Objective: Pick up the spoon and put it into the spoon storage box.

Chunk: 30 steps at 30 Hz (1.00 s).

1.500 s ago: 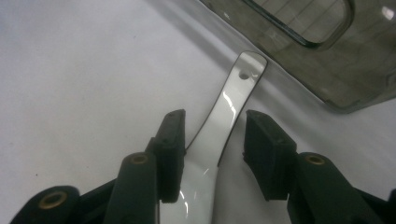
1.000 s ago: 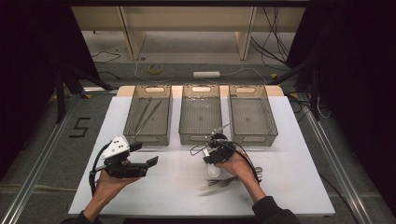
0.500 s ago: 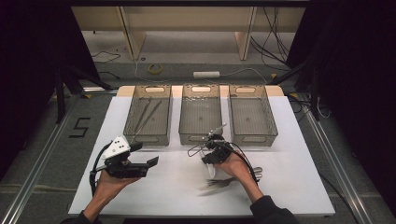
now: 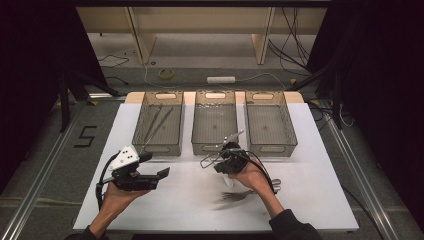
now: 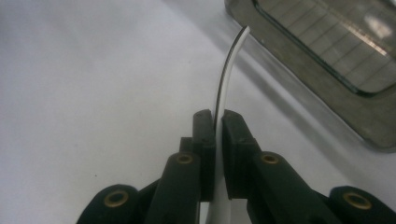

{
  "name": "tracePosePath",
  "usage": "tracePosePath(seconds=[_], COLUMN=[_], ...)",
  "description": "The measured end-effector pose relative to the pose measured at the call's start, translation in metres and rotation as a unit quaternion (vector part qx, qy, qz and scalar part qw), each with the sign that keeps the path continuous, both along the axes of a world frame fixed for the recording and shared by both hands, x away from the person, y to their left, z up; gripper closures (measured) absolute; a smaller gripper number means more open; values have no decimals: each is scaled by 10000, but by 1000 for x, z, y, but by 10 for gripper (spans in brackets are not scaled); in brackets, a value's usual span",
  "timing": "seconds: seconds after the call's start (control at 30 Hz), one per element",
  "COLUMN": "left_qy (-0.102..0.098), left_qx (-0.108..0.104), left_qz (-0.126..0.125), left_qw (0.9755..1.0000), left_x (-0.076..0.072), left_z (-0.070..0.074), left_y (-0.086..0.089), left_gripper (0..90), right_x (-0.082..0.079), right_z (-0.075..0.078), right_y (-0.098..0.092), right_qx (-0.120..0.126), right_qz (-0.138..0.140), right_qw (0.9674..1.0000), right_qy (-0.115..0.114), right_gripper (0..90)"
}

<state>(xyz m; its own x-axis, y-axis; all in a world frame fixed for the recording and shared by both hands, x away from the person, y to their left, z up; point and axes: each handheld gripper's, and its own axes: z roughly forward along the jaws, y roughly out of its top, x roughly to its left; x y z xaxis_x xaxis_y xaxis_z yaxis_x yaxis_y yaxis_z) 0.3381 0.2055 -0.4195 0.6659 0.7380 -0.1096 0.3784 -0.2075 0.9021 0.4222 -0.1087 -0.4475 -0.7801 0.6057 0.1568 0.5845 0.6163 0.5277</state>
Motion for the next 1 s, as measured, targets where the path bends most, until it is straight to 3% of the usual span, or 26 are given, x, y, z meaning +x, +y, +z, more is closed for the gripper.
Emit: tracePosePath(seconds=[0.73, 1.0], left_qy=[-33, -28], left_qx=[-102, -114], left_qz=[65, 69], left_qw=[9999, 9999], left_x=[1, 2], left_z=[0, 0], left_y=[2, 2], left_gripper=[161, 161], right_x=[4, 17], right_z=[32, 51], right_y=[-19, -20], right_qx=[382, 514], right_qz=[-161, -283], right_qw=[9981, 9962], right_qy=[-449, -645], right_gripper=[855, 855])
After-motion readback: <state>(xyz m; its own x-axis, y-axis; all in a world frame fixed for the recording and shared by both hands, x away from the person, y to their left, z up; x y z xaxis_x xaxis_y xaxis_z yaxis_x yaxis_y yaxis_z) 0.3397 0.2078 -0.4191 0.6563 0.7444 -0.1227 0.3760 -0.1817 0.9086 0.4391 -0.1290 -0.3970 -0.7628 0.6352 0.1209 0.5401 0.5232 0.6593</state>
